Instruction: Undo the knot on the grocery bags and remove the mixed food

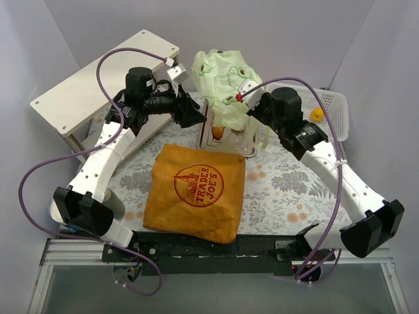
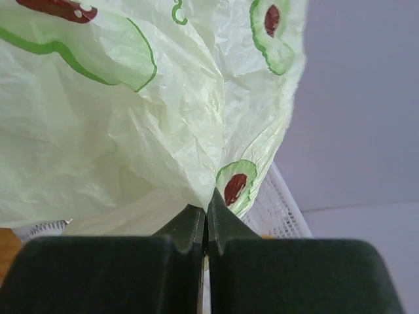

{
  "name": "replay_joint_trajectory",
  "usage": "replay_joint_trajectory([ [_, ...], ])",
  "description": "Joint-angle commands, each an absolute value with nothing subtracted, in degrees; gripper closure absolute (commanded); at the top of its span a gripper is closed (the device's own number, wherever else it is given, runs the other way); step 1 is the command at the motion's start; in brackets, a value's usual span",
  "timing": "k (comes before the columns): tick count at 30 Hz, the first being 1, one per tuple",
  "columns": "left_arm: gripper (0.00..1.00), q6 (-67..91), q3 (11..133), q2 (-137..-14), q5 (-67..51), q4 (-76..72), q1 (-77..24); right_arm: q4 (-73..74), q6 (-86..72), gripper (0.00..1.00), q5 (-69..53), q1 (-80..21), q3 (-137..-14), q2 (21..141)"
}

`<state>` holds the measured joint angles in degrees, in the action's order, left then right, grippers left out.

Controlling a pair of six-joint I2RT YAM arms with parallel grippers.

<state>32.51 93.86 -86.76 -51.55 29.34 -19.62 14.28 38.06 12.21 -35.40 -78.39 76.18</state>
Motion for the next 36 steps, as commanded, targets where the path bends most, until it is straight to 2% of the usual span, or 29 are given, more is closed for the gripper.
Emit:
replay_joint_trajectory([
  [1,0.29,32.5,92.4,-81.7,-44.5,30.2,-19.4,23.5,35.8,0.99,6.1,-30.7,-78.9,69.1],
  [3,0.23,32.0,91.1,-80.3,-41.6,31.0,-19.4,26.9,37.5,0.99,5.7,-29.6,-76.5,63.7],
  [4,0.15,31.6,90.4,-79.5,-39.7,31.5,-19.4,28.6,39.1,0.99,6.1,-29.1,-75.8,61.8],
  [5,0.02,31.2,89.7,-77.9,-36.6,32.2,-19.3,32.2,39.6,0.99,6.8,-28.9,-74.4,60.0],
  [11,0.02,29.3,81.8,-73.0,-19.0,33.4,-17.0,45.8,41.8,0.99,14.5,-28.2,-70.9,47.4],
  [15,0.02,25.9,76.8,-72.7,-9.1,34.0,-12.0,52.9,41.8,0.99,26.9,-28.0,-66.3,40.6],
  [18,0.02,25.6,75.7,-74.1,-8.3,36.7,-8.8,53.0,41.4,0.99,35.4,-27.7,-63.2,36.7],
  [23,0.02,24.8,72.5,-74.6,-13.6,40.4,-7.4,53.2,39.8,0.99,41.6,-26.4,-57.0,33.8],
  [24,0.02,24.6,72.1,-74.6,-14.1,41.0,-7.4,53.3,39.3,0.7,43.1,-25.8,-56.1,34.1],
  [26,0.02,25.0,71.6,-74.6,-13.5,43.1,-7.4,56.3,37.1,0.28,41.5,-25.5,-58.2,36.4],
  [27,0.02,25.3,71.2,-74.4,-13.0,44.0,-7.4,56.4,36.8,0.03,38.6,-25.6,-59.6,37.1],
  [32,0.02,31.0,73.4,-74.1,-13.3,52.6,-7.0,54.1,37.8,0.02,25.4,-25.6,-72.1,44.3],
  [33,0.02,33.0,74.3,-74.3,-14.8,54.1,-6.3,53.0,38.3,0.01,19.7,-25.5,-76.9,45.5],
  [35,0.02,34.7,77.1,-74.6,-19.2,58.2,-4.5,52.0,39.6,0.02,14.2,-25.6,-80.8,48.6],
  [36,0.02,35.2,77.8,-74.8,-27.3,59.6,-1.7,50.2,41.5,0.02,9.9,-25.6,-83.6,49.6],
])
